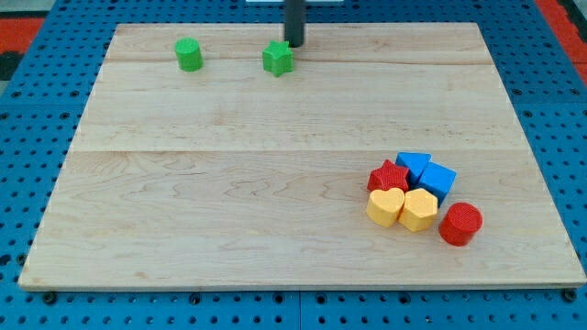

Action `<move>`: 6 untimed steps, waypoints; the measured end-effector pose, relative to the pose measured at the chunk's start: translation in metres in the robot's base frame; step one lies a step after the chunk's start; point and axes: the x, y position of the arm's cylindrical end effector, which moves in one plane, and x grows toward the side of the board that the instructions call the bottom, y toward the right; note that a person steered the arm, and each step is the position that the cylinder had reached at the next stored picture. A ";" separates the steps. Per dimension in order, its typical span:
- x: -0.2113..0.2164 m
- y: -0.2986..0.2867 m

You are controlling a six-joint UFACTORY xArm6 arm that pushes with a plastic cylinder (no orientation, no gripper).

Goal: Place the green star to the top left of the blue triangle

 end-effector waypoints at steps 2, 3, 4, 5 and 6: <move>0.076 0.008; 0.064 0.045; 0.031 0.012; 0.037 0.048; 0.085 0.104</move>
